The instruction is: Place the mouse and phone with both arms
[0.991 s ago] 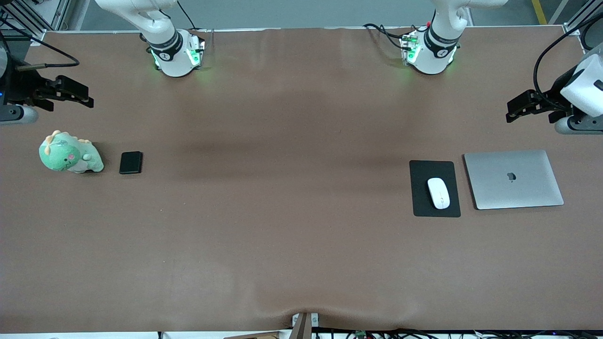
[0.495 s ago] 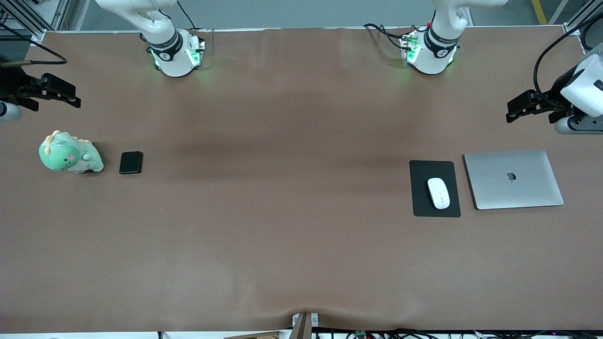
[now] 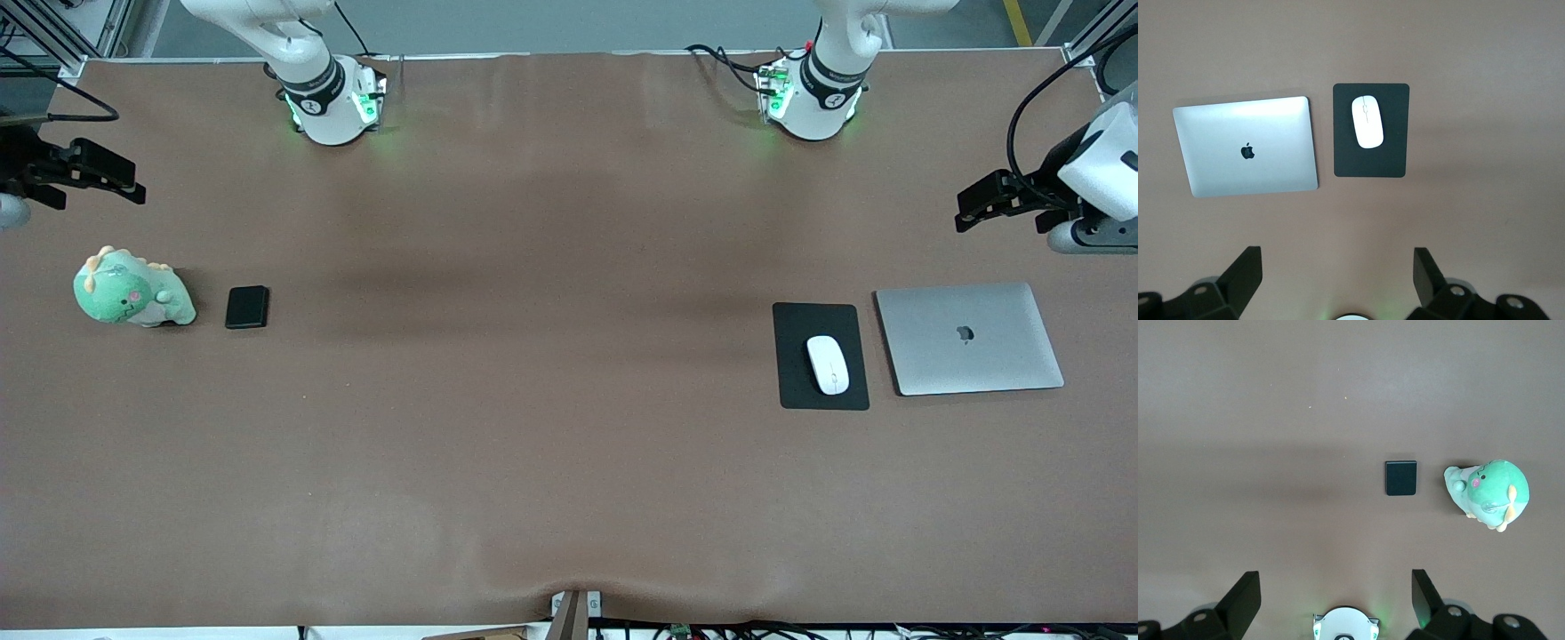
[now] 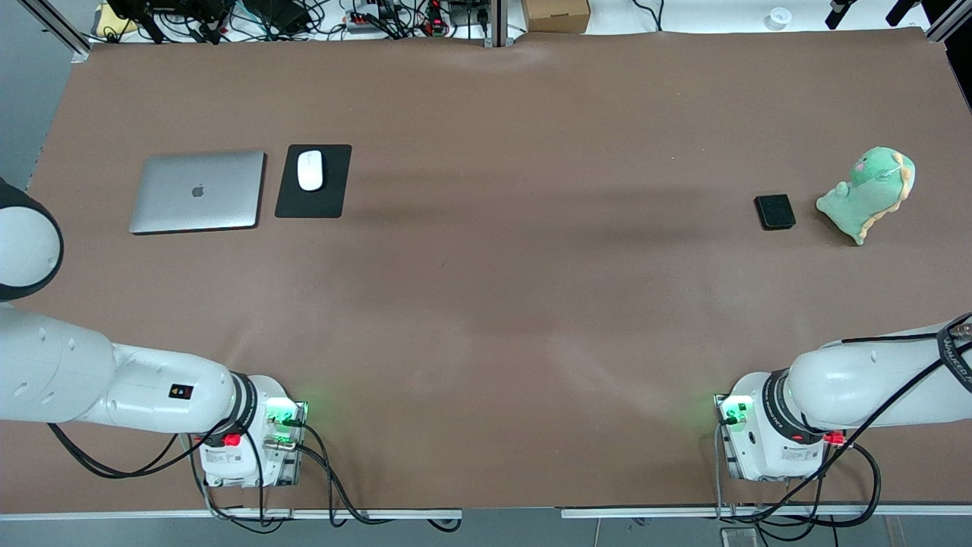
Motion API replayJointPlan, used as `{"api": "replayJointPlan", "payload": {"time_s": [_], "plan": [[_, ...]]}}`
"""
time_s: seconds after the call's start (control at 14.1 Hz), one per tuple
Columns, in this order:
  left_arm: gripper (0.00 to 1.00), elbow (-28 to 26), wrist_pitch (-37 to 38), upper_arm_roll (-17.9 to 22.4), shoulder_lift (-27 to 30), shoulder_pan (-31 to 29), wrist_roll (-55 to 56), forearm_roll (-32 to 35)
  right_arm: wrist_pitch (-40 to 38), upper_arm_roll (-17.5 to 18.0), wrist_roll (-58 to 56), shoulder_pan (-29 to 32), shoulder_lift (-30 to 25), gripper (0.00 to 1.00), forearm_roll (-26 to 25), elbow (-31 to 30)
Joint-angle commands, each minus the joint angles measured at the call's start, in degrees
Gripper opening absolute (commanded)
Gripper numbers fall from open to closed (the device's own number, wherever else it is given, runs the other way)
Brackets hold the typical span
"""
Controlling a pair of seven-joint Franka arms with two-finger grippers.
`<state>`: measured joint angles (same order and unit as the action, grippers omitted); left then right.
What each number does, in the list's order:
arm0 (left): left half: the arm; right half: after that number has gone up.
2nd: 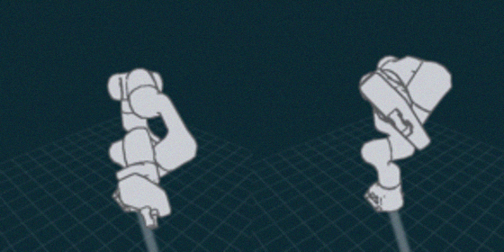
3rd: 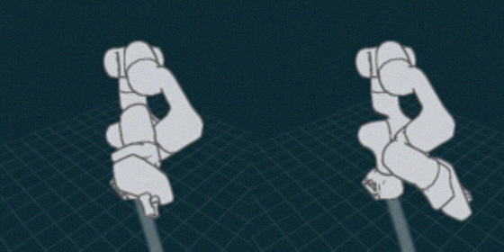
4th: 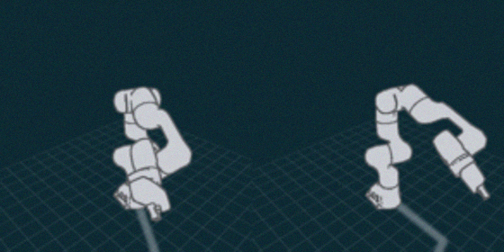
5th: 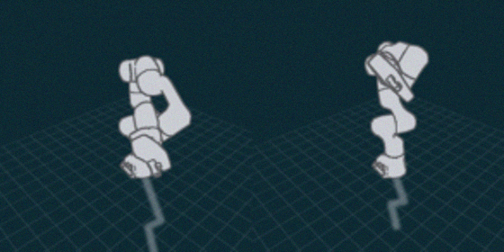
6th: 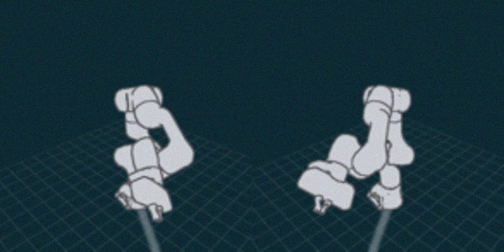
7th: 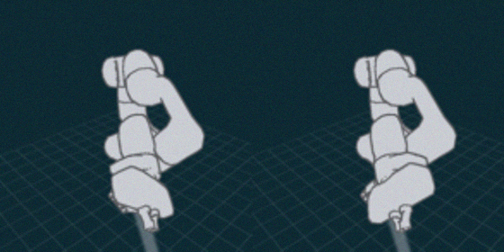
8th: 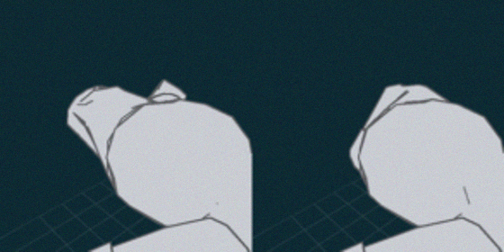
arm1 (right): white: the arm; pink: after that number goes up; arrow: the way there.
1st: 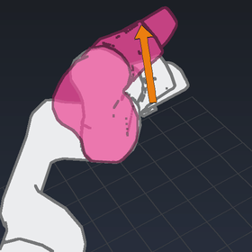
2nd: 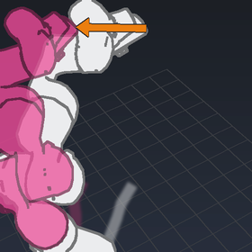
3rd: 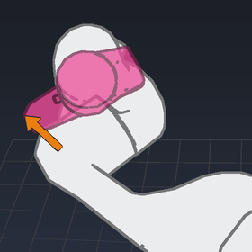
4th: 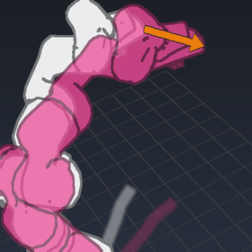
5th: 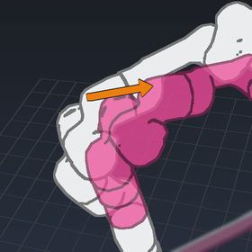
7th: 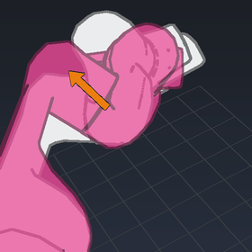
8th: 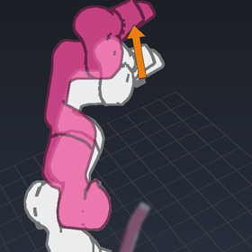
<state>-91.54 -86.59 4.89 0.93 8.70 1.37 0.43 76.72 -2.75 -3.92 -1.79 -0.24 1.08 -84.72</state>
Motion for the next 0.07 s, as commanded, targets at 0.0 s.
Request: {"api": "replayJointPlan", "payload": {"time_s": [0.0], "plan": [[1.0,1.28,0.02,0.04,-0.66,-0.17,-1.02,0.01,0.1,0.56,-0.13,0.47,-0.38,1.0,-0.03,0.43]]}}
